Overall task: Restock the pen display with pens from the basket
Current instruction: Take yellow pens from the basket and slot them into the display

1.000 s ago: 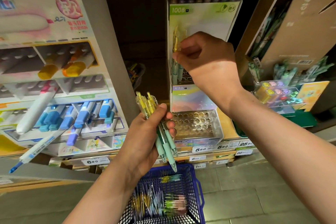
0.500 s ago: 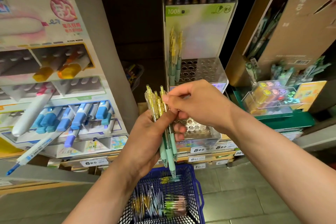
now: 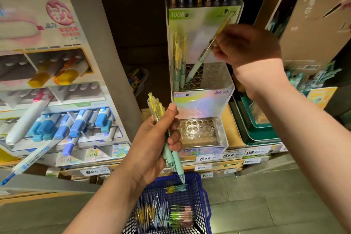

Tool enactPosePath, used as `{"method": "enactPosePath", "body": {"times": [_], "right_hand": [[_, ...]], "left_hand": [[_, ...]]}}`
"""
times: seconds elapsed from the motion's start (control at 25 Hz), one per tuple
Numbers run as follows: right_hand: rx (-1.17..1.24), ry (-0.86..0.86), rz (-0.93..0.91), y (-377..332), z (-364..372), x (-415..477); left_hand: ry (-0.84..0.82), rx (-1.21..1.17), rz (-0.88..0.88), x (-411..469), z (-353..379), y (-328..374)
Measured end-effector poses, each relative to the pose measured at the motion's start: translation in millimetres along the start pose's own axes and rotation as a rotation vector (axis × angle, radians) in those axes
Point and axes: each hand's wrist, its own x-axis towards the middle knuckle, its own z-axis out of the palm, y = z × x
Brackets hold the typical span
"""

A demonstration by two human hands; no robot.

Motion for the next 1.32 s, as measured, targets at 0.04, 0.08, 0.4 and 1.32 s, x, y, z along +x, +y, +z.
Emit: {"method": "enactPosePath", "body": {"times": [0.04, 0.08, 0.4, 1.32], "right_hand": [[-0.103, 0.032, -0.076, 0.5, 0.8, 4.9], [-0.191, 0.054, -0.144, 0.9, 3.7, 8.7], [-0.478, -0.047, -0.274, 9.6, 27.6, 22.1], [-0.151, -0.664, 0.398, 17.9, 21.7, -54.5]], "left_hand": [[-0.002, -0.04, -0.027, 0.4, -0.3, -0.2], [-0.007, -0.074, -0.051, 1.0, -0.4, -0.8], [-0.004, -0.105, -0.079, 5.8, 0.0, -5.6], [-0.113, 0.067, 0.116, 1.2, -0.2, -1.9]]}}
